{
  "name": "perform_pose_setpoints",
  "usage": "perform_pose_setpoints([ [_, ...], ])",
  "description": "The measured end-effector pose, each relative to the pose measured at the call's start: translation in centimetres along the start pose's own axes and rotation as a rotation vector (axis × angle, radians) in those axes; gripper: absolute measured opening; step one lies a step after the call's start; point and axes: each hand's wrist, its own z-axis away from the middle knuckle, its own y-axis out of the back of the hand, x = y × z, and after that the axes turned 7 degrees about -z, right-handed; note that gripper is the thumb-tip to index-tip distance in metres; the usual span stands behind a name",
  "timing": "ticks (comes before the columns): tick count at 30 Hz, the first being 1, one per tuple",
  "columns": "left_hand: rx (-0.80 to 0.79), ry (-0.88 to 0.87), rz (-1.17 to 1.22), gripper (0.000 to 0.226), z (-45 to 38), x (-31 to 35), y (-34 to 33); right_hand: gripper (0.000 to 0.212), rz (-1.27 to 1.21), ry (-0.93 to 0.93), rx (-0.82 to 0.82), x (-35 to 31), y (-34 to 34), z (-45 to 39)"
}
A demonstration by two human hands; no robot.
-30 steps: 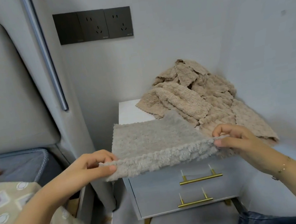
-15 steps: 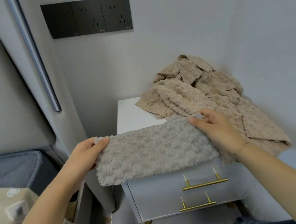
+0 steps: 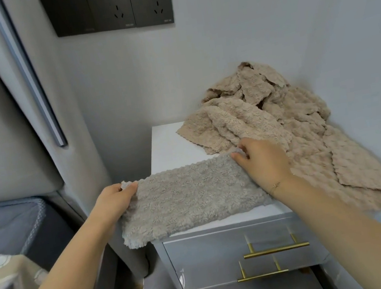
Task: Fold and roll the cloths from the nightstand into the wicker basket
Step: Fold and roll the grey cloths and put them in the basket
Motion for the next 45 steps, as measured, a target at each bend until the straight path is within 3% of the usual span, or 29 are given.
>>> perform_pose_setpoints([
  [5,0.062,-0.066,-0.107,0.016,-0.3,0.0,-0.9,0.038,0.175,-0.058,-0.027,-0.8,0.4,0.0],
  [8,0.193,-0.236,-0.177,0.024,0.7,1.1,-0.8,0.035,0.144,-0.044,0.032,-1.1,2.3,1.4],
  [11,0.075,-0.420,-0.217,0.031,1.6,2.0,-1.4,0.038,0.133,-0.082,0.019,-1.1,4.5,4.2],
  [15,-0.154,-0.349,-0.225,0.045,1.5,1.1,-2.2,0.058,0.129,-0.229,-0.226,-0.7,5.8,7.2],
  [19,-0.190,-0.282,-0.061,0.042,2.1,0.8,-1.7,0.049,-0.056,-0.209,-0.321,-0.3,4.8,8.4],
  [24,-0.108,-0.213,-0.221,0.026,4.3,1.1,-0.7,0.034,-0.203,-0.169,-0.315,-0.6,4.3,7.3],
  [26,-0.074,-0.219,-0.414,0.023,5.7,1.1,0.2,0.019,-0.282,-0.133,-0.240,-0.8,4.2,6.4],
  [30,-0.082,-0.161,-0.611,0.031,8.7,1.0,1.4,0.019,-0.426,0.000,-0.114,-1.8,4.2,3.9],
  [34,-0.039,-0.148,-0.637,0.032,10.4,1.2,1.4,0.016,-0.421,0.131,-0.069,-3.4,3.9,0.1],
  [37,-0.044,-0.177,-0.554,0.046,10.5,1.2,1.3,0.015,-0.368,0.209,-0.040,-5.2,3.3,-3.5],
  [42,-0.119,-0.173,-0.525,0.052,9.8,1.4,-0.1,0.026,-0.119,0.256,-0.079,-6.7,0.6,-8.8],
  [45,0.077,-0.262,-0.648,0.042,9.8,1.3,-0.2,0.042,0.020,0.322,-0.137,-6.9,-0.8,-8.8],
])
